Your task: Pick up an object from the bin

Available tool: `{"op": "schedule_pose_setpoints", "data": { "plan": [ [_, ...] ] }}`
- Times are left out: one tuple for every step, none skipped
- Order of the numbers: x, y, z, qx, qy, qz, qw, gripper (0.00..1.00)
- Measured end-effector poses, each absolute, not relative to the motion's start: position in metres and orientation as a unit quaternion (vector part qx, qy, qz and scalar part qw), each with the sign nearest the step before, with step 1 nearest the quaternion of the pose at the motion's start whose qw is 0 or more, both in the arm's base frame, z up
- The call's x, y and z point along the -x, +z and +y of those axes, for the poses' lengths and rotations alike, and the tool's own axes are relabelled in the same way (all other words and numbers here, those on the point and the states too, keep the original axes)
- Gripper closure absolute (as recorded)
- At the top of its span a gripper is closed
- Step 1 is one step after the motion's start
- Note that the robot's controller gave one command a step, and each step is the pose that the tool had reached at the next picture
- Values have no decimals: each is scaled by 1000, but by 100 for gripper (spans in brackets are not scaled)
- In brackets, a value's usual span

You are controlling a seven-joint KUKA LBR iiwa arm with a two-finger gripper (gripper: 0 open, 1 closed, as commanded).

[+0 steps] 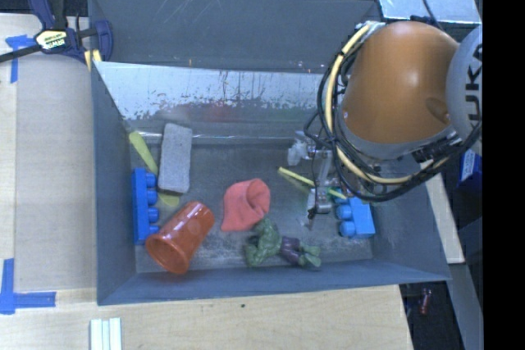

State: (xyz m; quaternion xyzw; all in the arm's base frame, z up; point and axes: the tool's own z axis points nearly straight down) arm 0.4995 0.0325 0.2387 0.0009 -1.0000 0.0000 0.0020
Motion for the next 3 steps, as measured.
{"op": "schedule_pose_setpoints", "data": {
  "plan": [
    [-501,242,32,0,0,-1000,-2,0],
    [-494,163,22,-7,0,-1000,-4,0],
    [-490,103,19,-24,0,-1000,-1,0]
  ]
}}
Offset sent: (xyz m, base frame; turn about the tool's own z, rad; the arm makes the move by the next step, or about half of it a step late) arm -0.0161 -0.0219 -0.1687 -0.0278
